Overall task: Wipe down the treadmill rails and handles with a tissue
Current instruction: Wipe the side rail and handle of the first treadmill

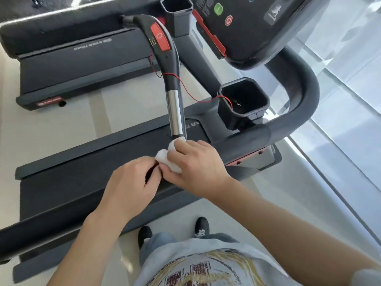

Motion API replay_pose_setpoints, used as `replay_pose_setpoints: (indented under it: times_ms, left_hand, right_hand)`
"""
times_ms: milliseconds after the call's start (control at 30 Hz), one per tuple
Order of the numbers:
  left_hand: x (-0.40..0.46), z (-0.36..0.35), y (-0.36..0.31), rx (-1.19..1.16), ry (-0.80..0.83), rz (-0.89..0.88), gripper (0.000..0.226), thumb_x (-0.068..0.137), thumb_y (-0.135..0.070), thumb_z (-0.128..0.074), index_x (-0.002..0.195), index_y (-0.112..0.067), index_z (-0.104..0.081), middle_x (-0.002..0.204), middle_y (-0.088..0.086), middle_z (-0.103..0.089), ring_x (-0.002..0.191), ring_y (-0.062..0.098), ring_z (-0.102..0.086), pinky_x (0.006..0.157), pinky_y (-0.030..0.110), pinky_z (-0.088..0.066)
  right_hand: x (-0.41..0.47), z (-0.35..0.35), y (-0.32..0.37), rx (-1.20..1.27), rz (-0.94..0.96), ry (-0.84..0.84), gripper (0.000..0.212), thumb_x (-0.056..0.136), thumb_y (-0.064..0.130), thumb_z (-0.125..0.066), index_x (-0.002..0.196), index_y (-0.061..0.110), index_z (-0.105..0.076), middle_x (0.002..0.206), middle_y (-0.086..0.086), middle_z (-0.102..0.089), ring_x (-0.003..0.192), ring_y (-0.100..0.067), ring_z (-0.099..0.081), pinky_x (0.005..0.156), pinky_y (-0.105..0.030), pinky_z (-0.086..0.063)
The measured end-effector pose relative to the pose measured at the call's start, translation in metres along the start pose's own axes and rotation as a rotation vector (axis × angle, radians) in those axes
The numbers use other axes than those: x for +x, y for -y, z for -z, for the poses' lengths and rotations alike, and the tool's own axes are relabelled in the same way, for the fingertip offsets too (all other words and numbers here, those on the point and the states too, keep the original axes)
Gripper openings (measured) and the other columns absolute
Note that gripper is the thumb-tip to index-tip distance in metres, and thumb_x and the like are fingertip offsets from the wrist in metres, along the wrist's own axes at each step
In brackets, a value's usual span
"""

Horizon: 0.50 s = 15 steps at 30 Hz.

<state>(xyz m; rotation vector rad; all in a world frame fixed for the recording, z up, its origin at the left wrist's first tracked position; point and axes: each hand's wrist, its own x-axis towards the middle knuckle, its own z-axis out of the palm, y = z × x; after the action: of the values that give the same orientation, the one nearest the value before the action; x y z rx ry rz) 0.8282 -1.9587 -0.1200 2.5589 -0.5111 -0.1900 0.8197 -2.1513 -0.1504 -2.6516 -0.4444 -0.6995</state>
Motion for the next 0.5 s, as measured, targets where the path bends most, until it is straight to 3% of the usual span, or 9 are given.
replay_pose_setpoints:
  times_ms: [67, 133, 267, 400, 500]
  left_hand:
    - [0.003, -0.004, -0.010, -0.013, 0.034, -0.064, 0.016, 0.105, -0.034, -0.055, 0.110, -0.033, -0.070, 0.098, -0.022, -0.068, 0.089, 0.004, -0.062, 0.073, 0.027, -0.050]
    - [0.010, -0.012, -0.020, 0.002, 0.057, -0.105, 0.031, 0.105, -0.039, -0.054, 0.130, -0.026, -0.067, 0.118, -0.019, -0.067, 0.107, 0.004, -0.061, 0.088, 0.029, -0.052]
    - [0.025, -0.024, -0.040, 0.002, 0.107, -0.179, 0.039, 0.103, -0.044, -0.056, 0.135, -0.023, -0.063, 0.125, -0.015, -0.064, 0.115, 0.006, -0.057, 0.093, 0.030, -0.052]
    - [0.032, -0.032, -0.049, 0.013, 0.102, -0.205, 0.041, 0.102, -0.046, -0.056, 0.136, -0.024, -0.061, 0.126, -0.015, -0.062, 0.117, 0.009, -0.057, 0.091, 0.035, -0.055]
    - [0.029, -0.033, -0.050, 0.034, 0.059, -0.228, 0.041, 0.103, -0.048, -0.054, 0.136, -0.025, -0.062, 0.126, -0.014, -0.063, 0.116, 0.008, -0.058, 0.085, 0.031, -0.054]
  right_hand:
    - [-0.007, 0.015, -0.026, -0.019, -0.020, -0.026, 0.035, 0.098, 0.039, -0.064, 0.074, 0.013, -0.063, 0.073, 0.000, -0.051, 0.059, -0.020, -0.046, 0.053, -0.034, -0.037]
    - [-0.013, 0.035, -0.064, -0.078, -0.150, -0.073, 0.037, 0.095, 0.038, -0.067, 0.068, 0.014, -0.059, 0.068, 0.001, -0.046, 0.057, -0.021, -0.047, 0.052, -0.036, -0.043]
    - [-0.020, 0.078, -0.135, -0.138, -0.477, -0.079, 0.036, 0.092, 0.044, -0.064, 0.068, 0.017, -0.061, 0.071, 0.002, -0.051, 0.061, -0.024, -0.050, 0.053, -0.032, -0.044]
    - [-0.024, 0.081, -0.137, -0.177, -0.481, -0.047, 0.035, 0.094, 0.040, -0.065, 0.070, 0.015, -0.060, 0.071, 0.003, -0.047, 0.059, -0.021, -0.043, 0.052, -0.024, -0.026]
    - [-0.024, 0.066, -0.102, -0.176, -0.429, -0.112, 0.033, 0.095, 0.036, -0.066, 0.071, 0.014, -0.060, 0.072, 0.000, -0.048, 0.059, -0.022, -0.045, 0.051, -0.031, -0.037]
